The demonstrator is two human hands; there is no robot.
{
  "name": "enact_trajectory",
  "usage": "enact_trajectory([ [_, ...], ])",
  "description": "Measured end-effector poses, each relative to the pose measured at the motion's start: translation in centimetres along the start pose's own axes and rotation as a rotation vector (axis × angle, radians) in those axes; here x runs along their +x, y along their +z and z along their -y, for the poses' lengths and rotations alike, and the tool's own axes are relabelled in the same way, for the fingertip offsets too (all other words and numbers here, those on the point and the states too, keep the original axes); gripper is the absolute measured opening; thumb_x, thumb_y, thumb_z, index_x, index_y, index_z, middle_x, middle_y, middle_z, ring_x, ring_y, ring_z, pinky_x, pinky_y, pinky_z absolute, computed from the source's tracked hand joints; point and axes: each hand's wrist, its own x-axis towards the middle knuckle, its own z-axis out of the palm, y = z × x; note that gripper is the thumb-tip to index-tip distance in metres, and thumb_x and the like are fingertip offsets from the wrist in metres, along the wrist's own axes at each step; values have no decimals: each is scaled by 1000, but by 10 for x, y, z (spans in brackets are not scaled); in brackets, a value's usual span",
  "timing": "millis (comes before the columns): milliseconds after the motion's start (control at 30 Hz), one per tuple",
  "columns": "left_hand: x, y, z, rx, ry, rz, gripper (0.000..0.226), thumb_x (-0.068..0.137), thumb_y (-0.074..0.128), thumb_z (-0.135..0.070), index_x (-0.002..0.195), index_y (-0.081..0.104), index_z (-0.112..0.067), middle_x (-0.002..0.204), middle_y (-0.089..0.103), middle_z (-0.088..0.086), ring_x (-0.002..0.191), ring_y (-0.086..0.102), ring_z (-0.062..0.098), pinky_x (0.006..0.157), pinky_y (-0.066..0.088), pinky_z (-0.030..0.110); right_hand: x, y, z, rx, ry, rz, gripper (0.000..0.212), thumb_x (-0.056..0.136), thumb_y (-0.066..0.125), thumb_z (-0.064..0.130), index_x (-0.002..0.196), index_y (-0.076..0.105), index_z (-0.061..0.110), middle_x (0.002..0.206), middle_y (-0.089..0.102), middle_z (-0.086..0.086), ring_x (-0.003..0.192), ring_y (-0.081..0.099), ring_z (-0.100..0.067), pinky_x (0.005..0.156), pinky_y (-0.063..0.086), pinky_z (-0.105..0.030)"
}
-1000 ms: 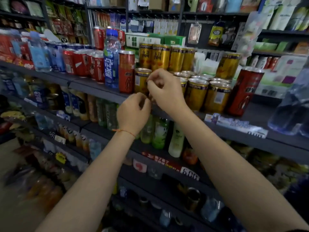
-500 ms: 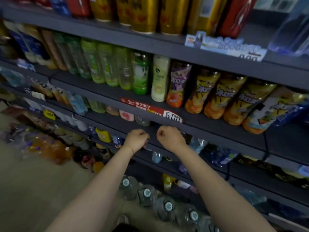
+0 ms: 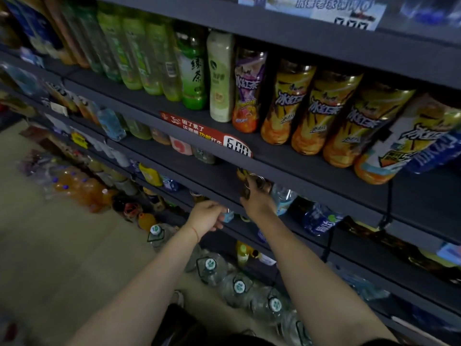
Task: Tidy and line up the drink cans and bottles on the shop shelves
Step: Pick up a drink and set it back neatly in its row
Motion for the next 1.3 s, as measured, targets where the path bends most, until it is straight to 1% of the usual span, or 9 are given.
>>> enact_trajectory([
  [200, -12, -3, 4, 31, 12, -34, 22, 98, 46, -14, 84, 63, -13, 70, 60, 2, 53, 55, 15, 50, 38, 23, 6, -3, -1, 178, 33, -162, 56, 100, 52, 32, 147, 28, 14, 147, 42, -21, 125, 50, -38, 95, 46, -42],
  [433, -12, -3, 14, 96, 20, -50, 12, 94, 53, -18, 91, 64, -16, 84, 62, 2, 68, 60, 16, 59, 47, 26, -3, 3, -4, 285, -6, -273, 47, 88, 69, 38, 118, 52, 7, 116, 63, -17, 103, 62, -34, 80, 48, -36],
  [467, -11, -4, 17, 139, 39, -56, 9, 92, 58, -21, 98, 64, -18, 92, 63, 2, 78, 62, 18, 68, 51, 30, -7, 3, -3, 333, -17, -264, 47, 85, 71, 40, 115, 51, 10, 111, 65, -14, 99, 63, -33, 78, 48, -35],
  [567, -10, -5, 20, 231, 117, -47, 61, 74, 76, -38, 128, 50, -24, 117, 57, 0, 105, 59, 21, 93, 52, 40, -24, -1, 8, 515, -53, -144, 47, 76, 76, 42, 105, 47, 18, 94, 64, -1, 88, 64, -24, 74, 53, -35],
  [733, -22, -16, 1, 179, 242, -40, 54, 59, 89, -35, 104, 58, -28, 97, 68, -5, 90, 65, 11, 72, 53, 28, -46, -22, 36, 744, -129, 102, 48, 76, 80, 39, 109, 51, 21, 96, 59, 3, 79, 61, -13, 52, 48, -23],
  [833, -34, -31, -27, 135, 318, -117, 39, 64, 86, -28, 95, 62, -27, 91, 69, -5, 86, 65, 11, 68, 50, 26, -57, -46, 59, 806, -182, 90, 48, 79, 77, 44, 114, 56, 19, 100, 60, 5, 89, 61, -12, 64, 48, -22],
  [933, -49, -48, -61, 16, 443, -219, 55, 55, 76, -44, 104, 63, -23, 97, 70, -5, 92, 66, 15, 75, 53, 30, -75, -83, 88, 916, -268, 148, 36, 82, 73, 52, 107, 65, 28, 107, 69, 7, 98, 65, -12, 67, 50, -18],
  [1133, -97, -93, -147, -87, 769, -398, 47, 68, 78, -59, 102, 56, -36, 95, 69, -9, 87, 69, 14, 76, 58, 41, -111, -174, 155, 986, -508, 121, 21, 88, 72, 32, 108, 65, 29, 103, 73, 9, 95, 68, -7, 79, 54, -19],
  [1300, -131, -120, -231, -74, 1136, -248, 53, 82, 74, -23, 126, 45, -33, 121, 60, -9, 112, 59, 4, 95, 51, 30, -122, -256, 188, 1005, -653, 11, 48, 81, 80, 18, 126, 61, 20, 113, 72, 0, 106, 68, -16, 92, 55, -32],
])
